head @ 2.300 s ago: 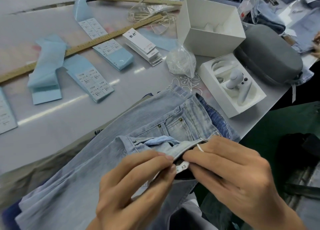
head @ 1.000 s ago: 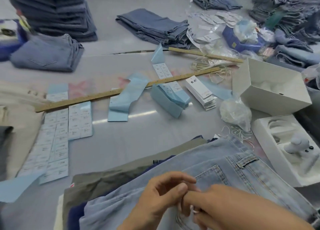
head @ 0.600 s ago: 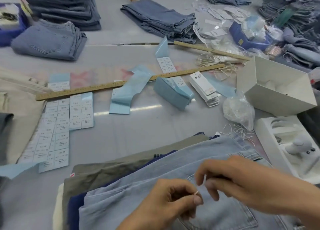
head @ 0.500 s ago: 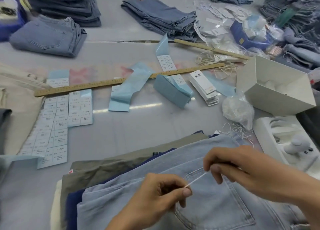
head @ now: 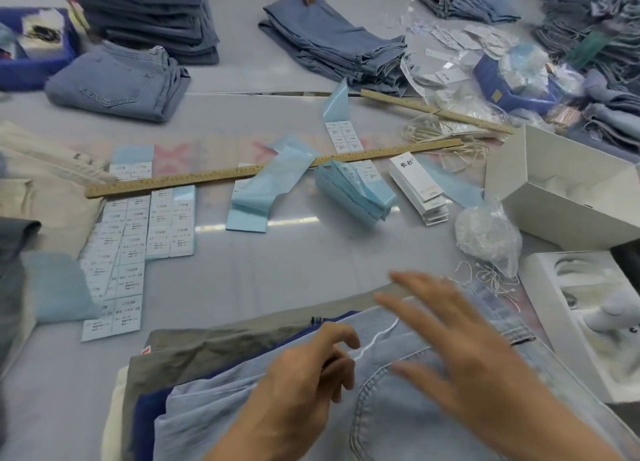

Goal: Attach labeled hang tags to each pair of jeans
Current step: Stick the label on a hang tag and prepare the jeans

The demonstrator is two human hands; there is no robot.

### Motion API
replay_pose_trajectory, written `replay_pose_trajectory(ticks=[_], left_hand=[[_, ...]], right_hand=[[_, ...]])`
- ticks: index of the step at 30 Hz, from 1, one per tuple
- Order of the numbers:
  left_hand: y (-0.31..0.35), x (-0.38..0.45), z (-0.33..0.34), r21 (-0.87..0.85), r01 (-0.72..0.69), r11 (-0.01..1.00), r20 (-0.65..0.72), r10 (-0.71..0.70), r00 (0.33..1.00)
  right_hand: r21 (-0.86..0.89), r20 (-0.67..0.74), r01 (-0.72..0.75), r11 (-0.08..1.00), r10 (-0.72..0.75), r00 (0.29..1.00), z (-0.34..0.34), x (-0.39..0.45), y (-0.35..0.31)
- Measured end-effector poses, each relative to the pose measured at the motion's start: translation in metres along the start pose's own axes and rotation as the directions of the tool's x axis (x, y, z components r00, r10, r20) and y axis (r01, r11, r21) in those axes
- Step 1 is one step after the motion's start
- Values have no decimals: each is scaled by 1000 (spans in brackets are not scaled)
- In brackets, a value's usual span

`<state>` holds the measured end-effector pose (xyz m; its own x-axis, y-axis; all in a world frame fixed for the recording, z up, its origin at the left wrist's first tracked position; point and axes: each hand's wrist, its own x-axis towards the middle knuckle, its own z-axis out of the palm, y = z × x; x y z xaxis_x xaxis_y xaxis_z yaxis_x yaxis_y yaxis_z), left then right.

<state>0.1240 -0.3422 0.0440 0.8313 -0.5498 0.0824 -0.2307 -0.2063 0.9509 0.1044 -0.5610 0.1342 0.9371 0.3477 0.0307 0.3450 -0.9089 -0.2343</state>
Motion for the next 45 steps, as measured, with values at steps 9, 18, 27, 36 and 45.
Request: replay_pose_trajectory(ticks=[9, 18, 27, 36, 45], left_hand=[[-6, 11, -30, 17, -72, 997, -179, 74, 981], [-66, 139, -23, 460, 209, 863, -160, -150, 976], [-98, 290, 42, 907, -359, 221, 345, 97, 933], [-123, 276, 18, 873, -462, 155, 450, 109, 886], [-182, 220, -13, 889, -275, 367, 258, 95, 962]], right_hand=[[503, -16, 40, 864, -36, 999, 35, 53, -19], [985, 141, -167, -33, 710, 690, 63, 72, 52], [962, 273, -163, -219, 754, 598, 81, 82, 61], [961, 276, -180, -210, 739, 614, 89, 86, 67], [965, 256, -218, -145, 703, 663, 86, 84, 64]])
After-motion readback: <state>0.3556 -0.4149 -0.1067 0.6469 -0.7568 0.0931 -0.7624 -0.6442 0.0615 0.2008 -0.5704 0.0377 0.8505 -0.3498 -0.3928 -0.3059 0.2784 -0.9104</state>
